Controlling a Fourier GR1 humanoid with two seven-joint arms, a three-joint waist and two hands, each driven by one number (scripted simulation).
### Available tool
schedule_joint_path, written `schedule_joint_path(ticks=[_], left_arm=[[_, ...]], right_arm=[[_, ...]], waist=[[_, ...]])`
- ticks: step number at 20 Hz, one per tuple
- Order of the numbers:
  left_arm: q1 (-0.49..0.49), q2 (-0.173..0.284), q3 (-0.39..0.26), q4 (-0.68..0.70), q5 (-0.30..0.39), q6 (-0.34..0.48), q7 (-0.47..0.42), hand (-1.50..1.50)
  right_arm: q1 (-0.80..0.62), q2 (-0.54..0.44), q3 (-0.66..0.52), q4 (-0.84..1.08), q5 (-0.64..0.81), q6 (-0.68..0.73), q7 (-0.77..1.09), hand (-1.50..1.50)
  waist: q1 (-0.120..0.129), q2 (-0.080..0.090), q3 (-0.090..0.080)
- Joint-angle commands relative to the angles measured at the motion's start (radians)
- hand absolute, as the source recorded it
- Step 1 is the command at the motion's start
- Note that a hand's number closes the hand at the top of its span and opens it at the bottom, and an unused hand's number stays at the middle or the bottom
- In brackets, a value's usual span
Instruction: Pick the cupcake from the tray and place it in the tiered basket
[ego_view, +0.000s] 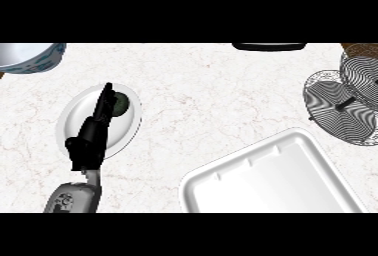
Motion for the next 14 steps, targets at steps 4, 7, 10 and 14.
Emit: schedule_joint_path(ticks=[4,7,10,14], left_arm=[[0.007,0.001,0.002,0.022,-0.004,-0.008,-0.041,0.0],[-0.004,0.002,0.017,0.01,0.004,-0.008,-0.021,0.0],[0.067,0.0,-0.035,-0.075,-0.016,-0.023,0.014,0.0],[0.036,-0.025,-0.025,-0.011,-0.008,-0.013,-0.02,0.0]], right_arm=[[-0.255,0.007,0.057,0.144,-0.159,0.077,0.265,1.5],[-0.334,-0.031,0.12,0.211,-0.151,0.038,0.311,1.5],[-0.345,-0.029,0.206,0.281,-0.058,-0.082,0.269,1.5],[-0.335,-0.088,0.27,0.455,0.09,-0.235,0.103,1.5]], waist=[[0.013,0.003,0.001],[0.012,0.003,0.001],[0.019,0.005,0.002],[0.022,0.009,0.003]])
